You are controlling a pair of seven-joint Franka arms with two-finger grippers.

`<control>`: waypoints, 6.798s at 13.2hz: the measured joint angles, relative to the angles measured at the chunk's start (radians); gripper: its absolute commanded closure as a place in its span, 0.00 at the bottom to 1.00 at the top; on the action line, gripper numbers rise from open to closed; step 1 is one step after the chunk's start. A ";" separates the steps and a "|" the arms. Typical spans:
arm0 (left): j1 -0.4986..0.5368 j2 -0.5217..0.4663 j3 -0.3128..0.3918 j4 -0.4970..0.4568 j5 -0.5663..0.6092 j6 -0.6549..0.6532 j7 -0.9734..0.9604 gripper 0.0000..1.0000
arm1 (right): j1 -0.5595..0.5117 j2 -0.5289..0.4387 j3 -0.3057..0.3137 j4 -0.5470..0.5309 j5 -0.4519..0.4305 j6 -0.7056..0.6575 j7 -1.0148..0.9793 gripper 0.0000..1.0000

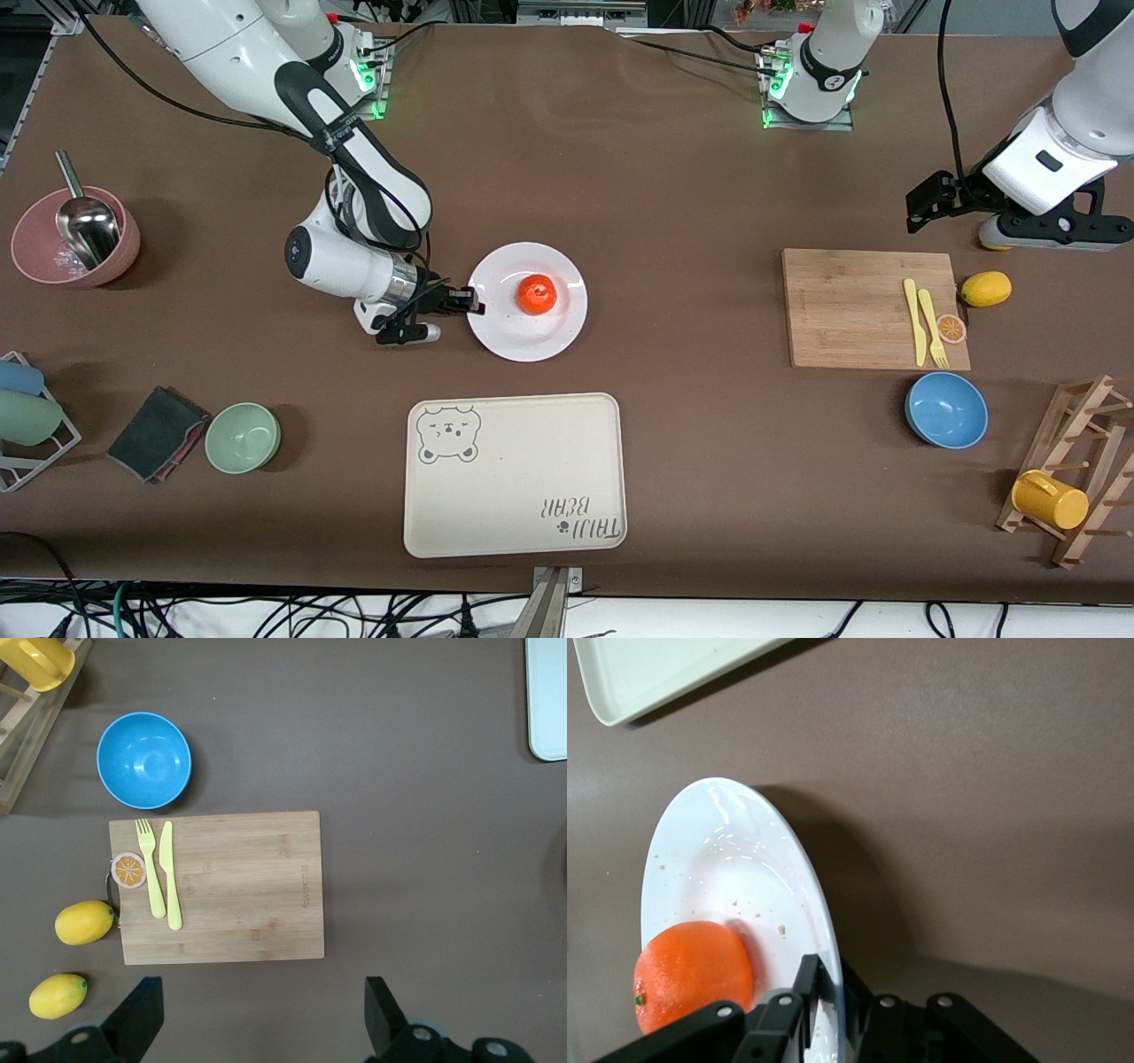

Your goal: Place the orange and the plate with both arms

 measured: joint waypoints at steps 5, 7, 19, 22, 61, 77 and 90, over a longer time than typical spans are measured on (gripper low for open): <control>0.000 0.000 0.000 0.000 0.000 0.000 0.000 0.00 | -0.004 -0.001 0.000 0.011 0.051 0.032 -0.001 1.00; 0.000 0.000 0.000 0.002 0.000 0.000 0.000 0.00 | -0.004 -0.002 -0.001 0.027 0.123 0.033 -0.023 1.00; 0.000 0.000 0.000 0.011 0.000 0.001 0.000 0.00 | -0.005 -0.002 -0.003 0.062 0.178 0.033 -0.057 1.00; 0.000 0.000 0.000 0.011 0.000 0.001 0.000 0.00 | -0.007 -0.002 -0.006 0.062 0.271 0.033 -0.127 1.00; 0.014 0.000 0.001 0.012 -0.001 -0.011 0.000 0.00 | -0.148 0.421 -0.033 0.639 0.351 -0.113 -0.499 0.00; 0.017 0.001 0.001 0.012 -0.001 -0.015 0.000 0.00 | -0.197 0.192 -0.247 0.676 -0.440 -0.686 -0.200 0.00; 0.025 0.001 0.001 0.012 -0.001 -0.015 0.000 0.00 | -0.088 -0.020 -0.240 0.655 -0.767 -1.055 0.296 0.00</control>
